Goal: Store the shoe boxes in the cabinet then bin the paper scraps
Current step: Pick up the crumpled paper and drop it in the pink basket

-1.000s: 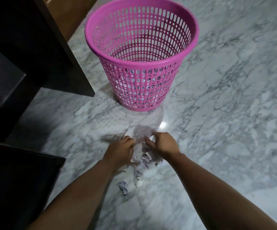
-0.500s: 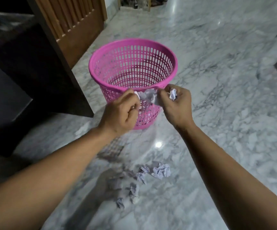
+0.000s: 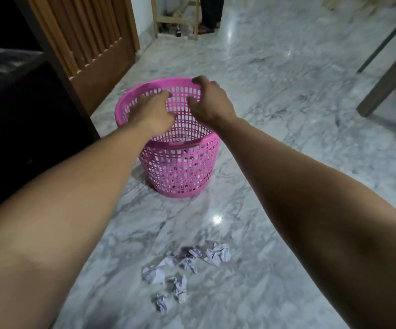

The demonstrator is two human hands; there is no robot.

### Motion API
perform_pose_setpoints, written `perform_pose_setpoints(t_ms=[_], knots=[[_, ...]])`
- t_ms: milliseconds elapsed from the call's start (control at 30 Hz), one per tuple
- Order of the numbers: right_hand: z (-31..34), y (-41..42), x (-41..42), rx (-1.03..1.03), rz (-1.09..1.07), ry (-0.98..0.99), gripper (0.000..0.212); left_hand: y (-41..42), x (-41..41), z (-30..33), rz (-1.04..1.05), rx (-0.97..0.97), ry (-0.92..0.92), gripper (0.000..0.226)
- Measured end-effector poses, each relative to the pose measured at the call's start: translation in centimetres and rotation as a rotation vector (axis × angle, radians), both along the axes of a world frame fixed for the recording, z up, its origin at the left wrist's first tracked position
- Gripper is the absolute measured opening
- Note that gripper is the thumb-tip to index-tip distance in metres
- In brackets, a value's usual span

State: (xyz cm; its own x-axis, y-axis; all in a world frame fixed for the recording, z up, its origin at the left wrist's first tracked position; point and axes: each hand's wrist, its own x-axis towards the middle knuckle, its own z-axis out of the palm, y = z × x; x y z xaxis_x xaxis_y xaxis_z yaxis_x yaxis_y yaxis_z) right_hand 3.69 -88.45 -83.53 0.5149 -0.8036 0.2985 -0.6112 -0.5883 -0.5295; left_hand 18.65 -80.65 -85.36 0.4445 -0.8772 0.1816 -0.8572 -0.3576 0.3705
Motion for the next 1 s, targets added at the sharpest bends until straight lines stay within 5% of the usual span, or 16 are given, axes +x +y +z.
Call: perform_pose_setpoints(t_ms=[100,200,300,400,467,633,767,867,1000], knots=[[-3.4,2.5,-3.2,-0.099,-0.001,-0.411,0.04,3.6,-2.5,-1.3,-0.094,-0.352,-0.176,0.032],[-9.7,5.9,-7.0,-0.07,-0.092,-0.537,0.029,8.7,-5.3,-4.8,-0.334,-0.524,-0.265,0.018],[-17.4,10.1,-11.8,0.103,-0.167,-0.385,0.025,15.1,-7.2,-11.9,-0.462,-0.296,-0.15,0.033],[-24.8,15.2,-16.5,0.336,-0.105,-0.02,0.036,22.4,-7.6,-19.9,-0.559,0.364,-0.098,0.099],[-27.8,18.5,-18.4,0.397,0.013,0.172,0.056,26.4,-7.6,-24.2,-0.582,0.637,-0.069,0.128],[-30.1,22.5,-16.4,0.178,0.234,0.485,0.083,30.2,-10.8,-28.4,-0.574,0.517,-0.161,0.106],[-30.9,22.9,-14.6,0.103,0.305,0.617,0.053,29.6,-12.9,-29.2,-0.38,0.402,-0.162,0.085],[-31.5,22.5,-14.7,0.162,0.291,0.563,0.026,29.0,-12.8,-28.6,-0.357,0.39,-0.176,0.071],[-31.0,21.6,-15.7,0.367,0.18,0.362,0.017,28.1,-11.9,-28.1,-0.35,0.437,-0.145,0.072]])
